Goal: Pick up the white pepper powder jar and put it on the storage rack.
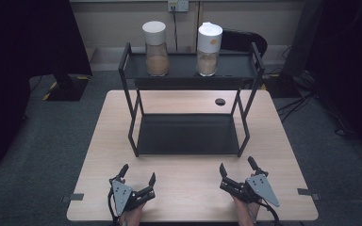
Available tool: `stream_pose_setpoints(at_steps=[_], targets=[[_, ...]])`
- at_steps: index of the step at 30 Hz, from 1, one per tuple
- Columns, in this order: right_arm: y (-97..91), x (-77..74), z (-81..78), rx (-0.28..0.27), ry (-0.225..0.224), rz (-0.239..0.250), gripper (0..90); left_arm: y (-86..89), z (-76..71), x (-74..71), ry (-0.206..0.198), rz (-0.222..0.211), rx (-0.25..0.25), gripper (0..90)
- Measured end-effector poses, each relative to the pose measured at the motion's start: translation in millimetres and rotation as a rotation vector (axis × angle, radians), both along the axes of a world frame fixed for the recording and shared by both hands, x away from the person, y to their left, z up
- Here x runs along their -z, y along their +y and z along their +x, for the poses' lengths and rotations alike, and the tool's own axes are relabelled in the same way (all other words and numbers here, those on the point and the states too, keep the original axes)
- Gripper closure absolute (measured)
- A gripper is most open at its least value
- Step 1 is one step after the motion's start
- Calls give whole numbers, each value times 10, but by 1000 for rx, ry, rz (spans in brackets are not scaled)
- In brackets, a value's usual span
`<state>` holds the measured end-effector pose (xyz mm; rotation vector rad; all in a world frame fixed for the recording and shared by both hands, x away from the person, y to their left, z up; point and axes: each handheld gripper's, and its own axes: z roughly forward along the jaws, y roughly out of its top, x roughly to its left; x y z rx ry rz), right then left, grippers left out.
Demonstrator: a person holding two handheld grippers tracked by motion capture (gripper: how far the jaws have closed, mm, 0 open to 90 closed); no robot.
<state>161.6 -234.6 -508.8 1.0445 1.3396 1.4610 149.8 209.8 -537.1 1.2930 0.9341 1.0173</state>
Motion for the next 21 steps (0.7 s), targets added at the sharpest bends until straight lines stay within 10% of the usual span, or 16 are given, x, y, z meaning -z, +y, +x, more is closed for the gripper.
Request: stream_pose_setpoints(at_steps=[21], targets=[[124,244,-18,42,-5,-70,0,-3,-3,1,0,-1,-2,12]])
